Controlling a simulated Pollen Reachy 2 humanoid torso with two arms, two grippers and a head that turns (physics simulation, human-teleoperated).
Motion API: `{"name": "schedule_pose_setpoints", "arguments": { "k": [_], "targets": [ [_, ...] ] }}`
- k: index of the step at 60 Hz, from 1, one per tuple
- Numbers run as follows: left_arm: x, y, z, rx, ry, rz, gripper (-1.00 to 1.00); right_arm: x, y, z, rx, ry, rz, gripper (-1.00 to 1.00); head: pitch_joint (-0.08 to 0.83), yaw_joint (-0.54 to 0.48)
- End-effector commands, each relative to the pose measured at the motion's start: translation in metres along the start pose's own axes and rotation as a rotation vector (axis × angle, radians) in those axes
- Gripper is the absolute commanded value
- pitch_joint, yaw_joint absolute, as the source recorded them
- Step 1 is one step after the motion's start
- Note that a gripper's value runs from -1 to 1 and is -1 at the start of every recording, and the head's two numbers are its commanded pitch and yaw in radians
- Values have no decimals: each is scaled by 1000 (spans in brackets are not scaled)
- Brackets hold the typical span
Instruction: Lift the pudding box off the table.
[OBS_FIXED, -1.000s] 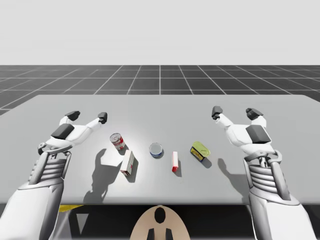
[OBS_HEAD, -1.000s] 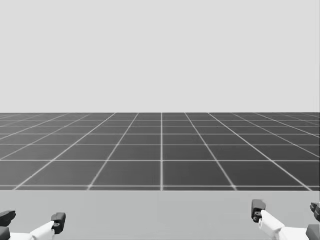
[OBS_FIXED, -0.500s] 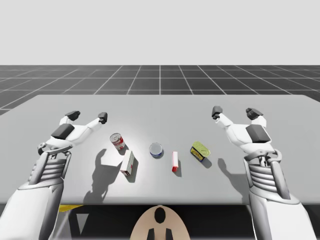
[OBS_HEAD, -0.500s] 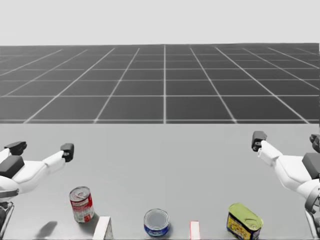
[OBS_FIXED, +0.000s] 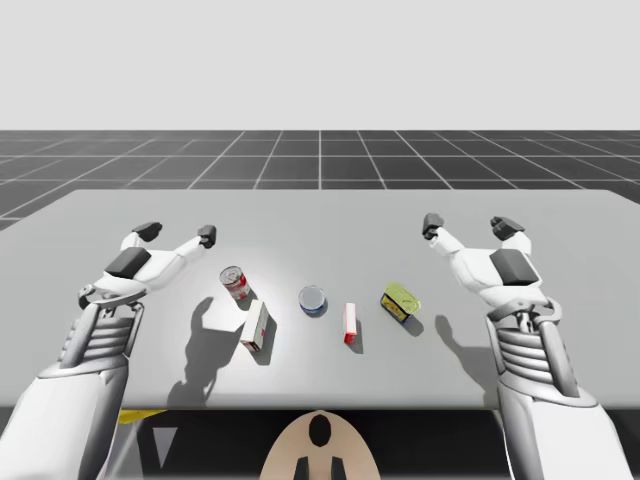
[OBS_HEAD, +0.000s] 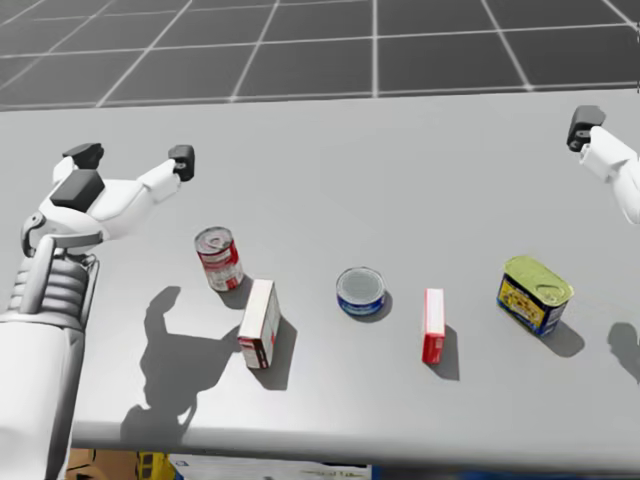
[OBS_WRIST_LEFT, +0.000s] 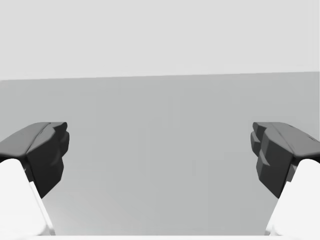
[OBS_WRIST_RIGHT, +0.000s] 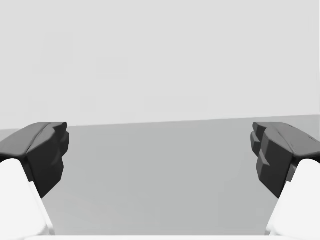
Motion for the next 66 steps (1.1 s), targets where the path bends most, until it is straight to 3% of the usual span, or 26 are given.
{"name": "schedule_pose_setpoints", "arguments": {
  "k": [1,15,35,42,48,52,54,56,66],
  "targets": [
    [-1,0,-1,2,5,1,-1000,-1,1,0,5,6,9,-1000,652,148],
    [-2,0,-2,-3,13,0,-1000,-3,3,0,18,15,15,-1000,741,222],
    [7,-8,6,-22,-1,16,-1000,-4,3,0,21,18,21,-1000,739,246],
    [20,-14,18,-24,-4,50,-1000,-5,3,0,19,20,20,-1000,728,246],
    [29,-17,32,-1,42,36,-1000,-6,4,0,18,24,23,-1000,724,240],
    [34,-20,42,20,73,-3,-1000,-6,4,0,19,23,22,-1000,721,242],
    [36,-21,48,7,90,7,-1000,-6,4,-1,20,23,22,-1000,720,244],
    [39,-24,55,-16,136,49,-1000,-6,4,-1,20,24,23,-1000,720,246],
    [43,-37,86,-102,166,31,-1000,-8,5,-2,20,28,24,-1000,721,252]
  ]
}}
